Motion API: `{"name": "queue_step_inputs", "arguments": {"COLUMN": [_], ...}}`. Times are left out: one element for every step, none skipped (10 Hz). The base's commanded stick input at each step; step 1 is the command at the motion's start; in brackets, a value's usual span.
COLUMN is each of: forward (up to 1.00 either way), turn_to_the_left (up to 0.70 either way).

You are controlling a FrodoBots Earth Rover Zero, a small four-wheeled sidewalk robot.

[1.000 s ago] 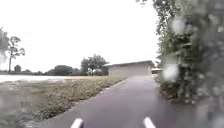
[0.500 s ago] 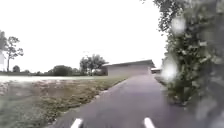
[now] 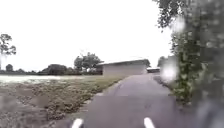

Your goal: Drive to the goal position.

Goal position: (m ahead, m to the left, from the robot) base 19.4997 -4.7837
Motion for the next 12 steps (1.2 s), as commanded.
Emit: {"name": "queue_step_inputs", "arguments": {"forward": [0.85,0.85,0.85,0.85,0.85,0.85,0.85,0.85,0.85,0.85,0.85,0.85], "turn_to_the_left": [-0.02,-0.32,-0.09,0.00,0.00,0.00,0.00,0.00,0.00,0.00,0.00,0.00]}}
